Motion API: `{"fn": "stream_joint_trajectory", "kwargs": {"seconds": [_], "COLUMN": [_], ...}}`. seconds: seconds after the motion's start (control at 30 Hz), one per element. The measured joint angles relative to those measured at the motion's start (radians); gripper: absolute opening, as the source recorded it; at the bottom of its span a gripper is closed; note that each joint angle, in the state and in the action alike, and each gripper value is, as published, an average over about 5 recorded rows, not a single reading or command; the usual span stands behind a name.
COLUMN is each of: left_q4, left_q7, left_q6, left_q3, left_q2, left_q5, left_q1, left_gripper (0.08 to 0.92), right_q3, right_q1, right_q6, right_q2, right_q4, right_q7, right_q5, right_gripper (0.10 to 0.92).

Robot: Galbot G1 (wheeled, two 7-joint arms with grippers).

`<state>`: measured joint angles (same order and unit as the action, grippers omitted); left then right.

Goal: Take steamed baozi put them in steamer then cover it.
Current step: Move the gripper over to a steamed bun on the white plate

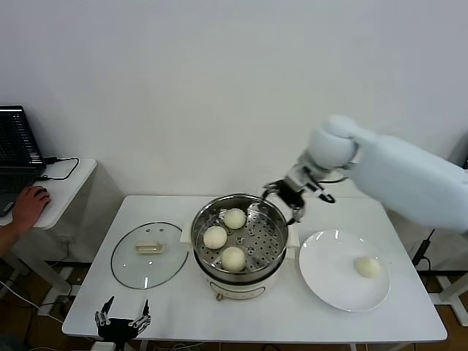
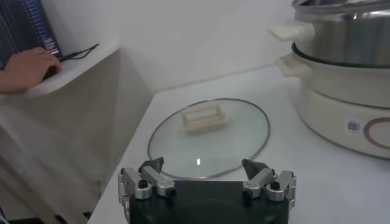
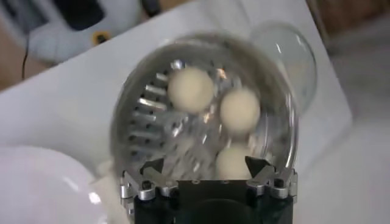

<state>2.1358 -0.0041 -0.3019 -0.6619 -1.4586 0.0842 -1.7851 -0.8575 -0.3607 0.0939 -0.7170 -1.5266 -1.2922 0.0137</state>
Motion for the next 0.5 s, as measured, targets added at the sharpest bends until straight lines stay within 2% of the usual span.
{"fn": "stream_joint_trajectory", "kwargs": {"seconds": [0.23,0.5], "left_q4": [0.018,0.026], "left_q7": [0.0,0.001], "left_q6": [0.0,0.0], "left_q3": [0.005,-0.001], "left_q2": [-0.002,-0.004], "left_q5": [-0.001,0.003], "left_q1": [-0.015,-0.026], "left_gripper": [0.823,0.823], "right_q3": [0.085,0.199], "right_q1": [0.109,0.268], "right_q6": [0.079,0.099], "right_q2": [0.1,0.133], "right_q4": [0.058,0.142], "right_q7": [-0.006,0.001], "right_q5": [-0.061,-0.159], "right_gripper": [0.823,0.823]}}
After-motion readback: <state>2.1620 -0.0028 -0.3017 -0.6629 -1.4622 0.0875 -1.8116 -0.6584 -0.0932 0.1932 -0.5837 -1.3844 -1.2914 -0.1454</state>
